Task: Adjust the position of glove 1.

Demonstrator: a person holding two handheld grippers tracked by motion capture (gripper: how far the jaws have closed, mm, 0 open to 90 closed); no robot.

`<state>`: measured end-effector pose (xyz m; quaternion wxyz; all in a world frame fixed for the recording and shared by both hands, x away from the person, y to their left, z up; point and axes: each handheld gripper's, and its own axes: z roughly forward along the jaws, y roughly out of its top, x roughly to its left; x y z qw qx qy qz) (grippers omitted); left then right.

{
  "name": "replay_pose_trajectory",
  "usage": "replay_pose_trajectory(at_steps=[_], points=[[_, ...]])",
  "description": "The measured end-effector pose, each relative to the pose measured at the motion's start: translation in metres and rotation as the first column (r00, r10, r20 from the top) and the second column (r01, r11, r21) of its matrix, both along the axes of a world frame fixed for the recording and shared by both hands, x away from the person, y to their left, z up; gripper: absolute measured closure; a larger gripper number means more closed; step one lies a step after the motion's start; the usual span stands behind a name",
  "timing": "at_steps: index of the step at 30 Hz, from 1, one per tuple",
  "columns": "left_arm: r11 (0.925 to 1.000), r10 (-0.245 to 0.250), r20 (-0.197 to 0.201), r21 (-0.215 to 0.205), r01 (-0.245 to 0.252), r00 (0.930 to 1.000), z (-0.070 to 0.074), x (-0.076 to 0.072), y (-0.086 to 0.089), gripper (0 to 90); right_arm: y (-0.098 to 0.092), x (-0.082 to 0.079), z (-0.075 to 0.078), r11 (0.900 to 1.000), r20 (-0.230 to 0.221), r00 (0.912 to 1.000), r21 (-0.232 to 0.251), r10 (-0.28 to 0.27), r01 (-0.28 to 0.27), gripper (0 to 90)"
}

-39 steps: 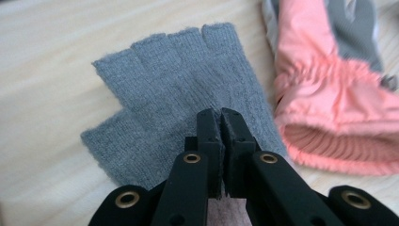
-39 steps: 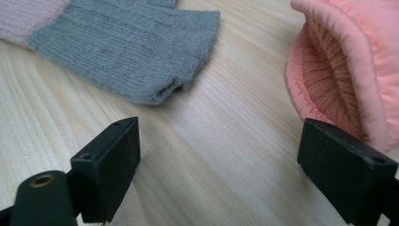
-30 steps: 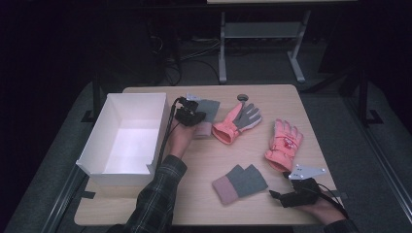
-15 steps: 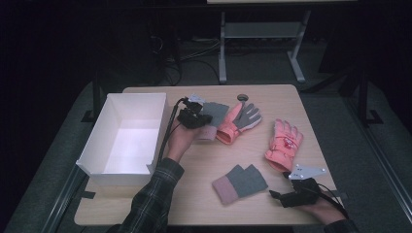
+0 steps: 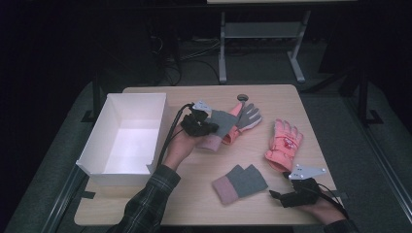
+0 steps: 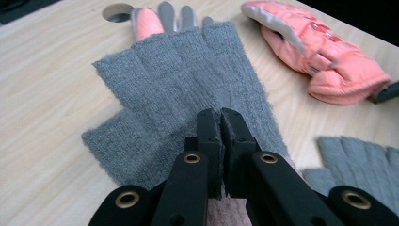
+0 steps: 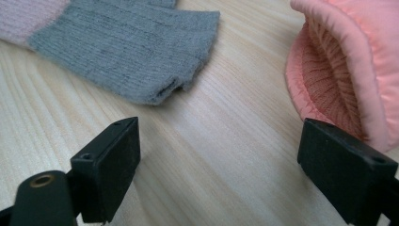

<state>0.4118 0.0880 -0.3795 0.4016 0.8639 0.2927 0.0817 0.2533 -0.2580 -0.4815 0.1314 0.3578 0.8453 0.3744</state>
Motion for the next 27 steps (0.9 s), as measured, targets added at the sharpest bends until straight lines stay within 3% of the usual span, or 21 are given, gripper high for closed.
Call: replay_pose_trajectory(at_steps=[3,12,27], points=[[0.9992,-0.032,-0.011,-0.022,0.032,0.9994,-0.001,-0.006,-0.002,87.2,0.000,0.000,0.000,1.000,0.000,1.0000,0.000,0.000,0.000,13.2],[0.9903,-0.139,-0.008,0.001,0.139,0.9902,-0.001,-0.028,-0.010,87.2,0.000,0.000,0.000,1.000,0.000,1.0000,-0.001,0.000,0.000,13.2],[0.9540,-0.297,-0.042,0.029,0.298,0.9540,-0.011,-0.064,-0.030,87.2,0.001,0.000,0.000,1.000,0.001,1.0000,-0.002,-0.002,0.002,13.2]])
